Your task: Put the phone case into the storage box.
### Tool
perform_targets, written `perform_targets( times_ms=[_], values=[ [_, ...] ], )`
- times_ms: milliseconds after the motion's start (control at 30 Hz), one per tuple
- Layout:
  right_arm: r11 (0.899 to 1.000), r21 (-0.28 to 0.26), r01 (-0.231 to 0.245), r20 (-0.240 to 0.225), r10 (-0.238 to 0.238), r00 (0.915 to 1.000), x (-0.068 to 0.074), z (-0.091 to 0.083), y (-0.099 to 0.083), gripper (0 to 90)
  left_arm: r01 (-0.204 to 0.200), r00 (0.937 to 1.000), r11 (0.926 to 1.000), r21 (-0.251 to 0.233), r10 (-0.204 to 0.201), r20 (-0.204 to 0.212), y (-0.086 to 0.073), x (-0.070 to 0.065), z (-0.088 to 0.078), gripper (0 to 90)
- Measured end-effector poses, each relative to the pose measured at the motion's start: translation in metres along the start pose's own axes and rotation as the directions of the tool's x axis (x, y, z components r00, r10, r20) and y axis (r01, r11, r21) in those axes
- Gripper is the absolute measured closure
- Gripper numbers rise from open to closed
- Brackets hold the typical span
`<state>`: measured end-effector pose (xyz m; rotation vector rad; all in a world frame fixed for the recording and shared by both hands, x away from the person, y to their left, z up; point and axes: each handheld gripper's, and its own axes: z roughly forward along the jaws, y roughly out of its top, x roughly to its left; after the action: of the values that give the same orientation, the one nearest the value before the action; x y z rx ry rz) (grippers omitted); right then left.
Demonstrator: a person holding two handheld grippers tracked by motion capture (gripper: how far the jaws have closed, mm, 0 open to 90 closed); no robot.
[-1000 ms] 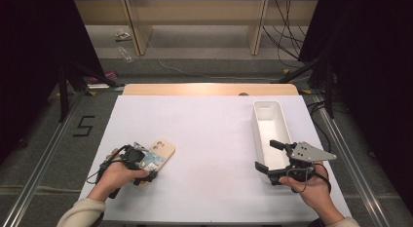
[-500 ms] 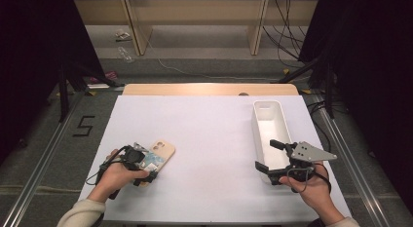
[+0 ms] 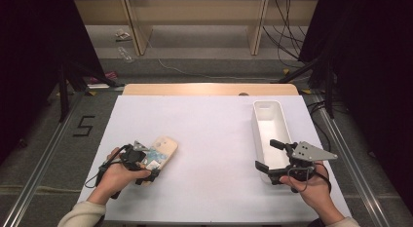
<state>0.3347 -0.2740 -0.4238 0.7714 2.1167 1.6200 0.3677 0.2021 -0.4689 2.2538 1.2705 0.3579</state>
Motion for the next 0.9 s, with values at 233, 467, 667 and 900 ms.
perform_targets(
  times_ms=[233, 467, 667, 900],
  values=[
    [1.000, 0.000, -0.004, 0.000, 0.004, 1.0000, 0.001, 0.000, 0.001, 8.7, 0.011, 0.9999, 0.9979, -0.064, -0.012, -0.012, 0.002, 0.001, -0.004, 10.9],
    [1.000, -0.005, -0.005, 0.000, 0.005, 1.0000, 0.001, 0.000, 0.001, 8.7, -0.004, 0.9999, 0.9954, -0.096, 0.002, -0.015, 0.003, -0.004, -0.006, 10.9],
    [1.000, -0.007, -0.003, -0.002, 0.003, 1.0000, 0.002, 0.000, 0.002, 8.7, -0.001, 1.0000, 0.9932, -0.117, 0.000, -0.006, 0.004, -0.007, -0.007, 10.9],
    [1.000, -0.015, 0.002, -0.010, -0.002, 0.9999, 0.006, 0.003, 0.007, 8.7, -0.018, 0.9998, 0.9888, -0.148, 0.016, -0.012, 0.006, -0.011, -0.010, 10.9]
  ],
)
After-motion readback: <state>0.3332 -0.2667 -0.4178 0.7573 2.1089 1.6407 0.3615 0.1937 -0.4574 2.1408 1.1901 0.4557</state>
